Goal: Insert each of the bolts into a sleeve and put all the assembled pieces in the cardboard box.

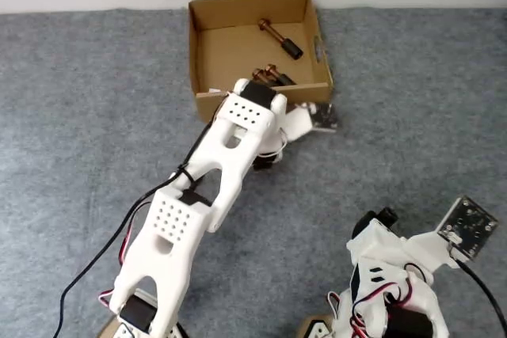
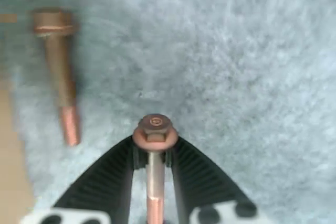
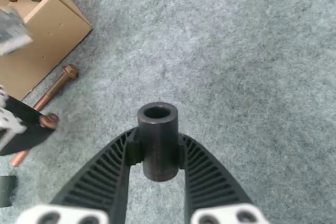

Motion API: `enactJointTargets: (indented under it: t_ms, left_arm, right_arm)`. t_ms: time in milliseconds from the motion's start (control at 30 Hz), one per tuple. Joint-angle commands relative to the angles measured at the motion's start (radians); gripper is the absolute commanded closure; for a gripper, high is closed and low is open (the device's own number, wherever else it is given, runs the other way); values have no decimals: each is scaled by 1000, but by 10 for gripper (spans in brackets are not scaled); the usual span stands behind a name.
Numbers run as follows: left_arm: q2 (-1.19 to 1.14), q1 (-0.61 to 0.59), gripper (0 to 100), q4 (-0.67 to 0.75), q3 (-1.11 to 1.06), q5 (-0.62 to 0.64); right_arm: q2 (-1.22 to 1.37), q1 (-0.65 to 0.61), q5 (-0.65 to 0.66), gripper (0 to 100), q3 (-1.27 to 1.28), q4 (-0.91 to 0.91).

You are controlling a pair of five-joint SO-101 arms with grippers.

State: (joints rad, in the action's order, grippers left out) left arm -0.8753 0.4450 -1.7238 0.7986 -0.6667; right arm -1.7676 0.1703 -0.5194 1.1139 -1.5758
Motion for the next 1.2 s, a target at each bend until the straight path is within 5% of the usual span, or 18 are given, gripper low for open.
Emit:
enactJointTargets:
  t_ms: [0, 633, 1167]
  left_arm:
    - [192, 18, 995, -32, -48, 147]
    - [1160, 17, 995, 78, -932, 505]
    - [2002, -135, 995, 431, -1632, 523]
  right_arm:
    - [-2, 5, 11, 991, -3, 31]
    - [-2, -90, 15, 991, -8, 31]
    - [5, -404, 258, 991, -2, 116]
